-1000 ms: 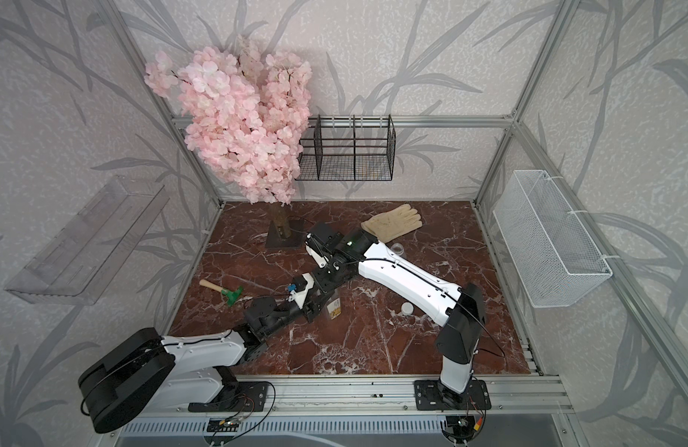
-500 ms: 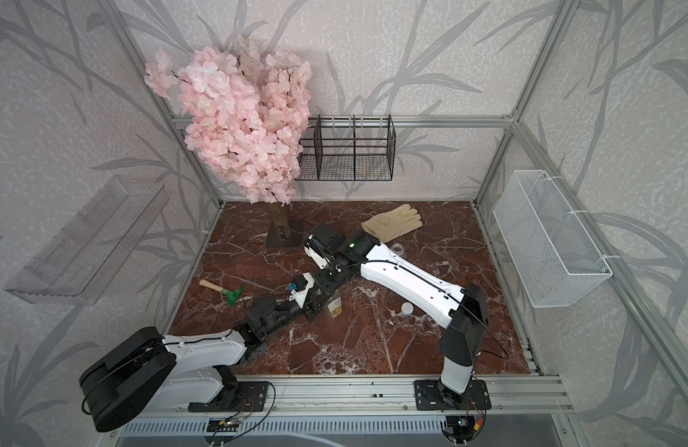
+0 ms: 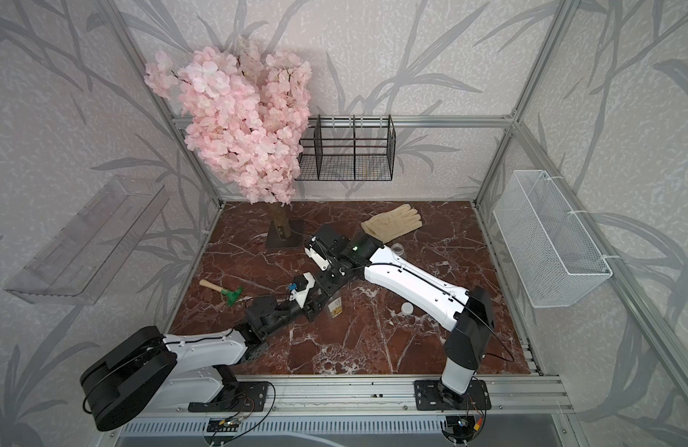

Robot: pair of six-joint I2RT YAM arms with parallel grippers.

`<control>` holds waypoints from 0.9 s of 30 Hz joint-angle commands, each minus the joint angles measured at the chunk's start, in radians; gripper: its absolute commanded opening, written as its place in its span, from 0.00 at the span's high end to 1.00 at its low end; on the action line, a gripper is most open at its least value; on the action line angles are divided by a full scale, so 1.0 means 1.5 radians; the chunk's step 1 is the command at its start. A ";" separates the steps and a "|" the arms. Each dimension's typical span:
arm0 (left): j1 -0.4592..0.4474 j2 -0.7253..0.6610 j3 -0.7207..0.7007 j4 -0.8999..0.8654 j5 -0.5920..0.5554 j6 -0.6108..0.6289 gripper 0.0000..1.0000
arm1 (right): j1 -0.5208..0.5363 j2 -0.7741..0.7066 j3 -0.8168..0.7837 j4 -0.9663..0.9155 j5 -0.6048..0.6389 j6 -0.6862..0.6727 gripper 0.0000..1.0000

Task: Screw on the bottle caps
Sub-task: Screw the bottle cap onto the plastic bottle.

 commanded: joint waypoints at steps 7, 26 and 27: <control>-0.004 0.026 0.020 -0.093 0.021 -0.001 0.67 | 0.007 0.031 0.036 -0.061 0.084 0.082 0.62; -0.004 0.034 0.025 -0.096 0.034 -0.003 0.68 | 0.006 0.010 0.070 -0.041 0.042 0.086 0.24; -0.004 0.034 0.026 -0.096 0.035 -0.004 0.68 | 0.006 0.003 0.068 -0.038 0.038 0.082 0.23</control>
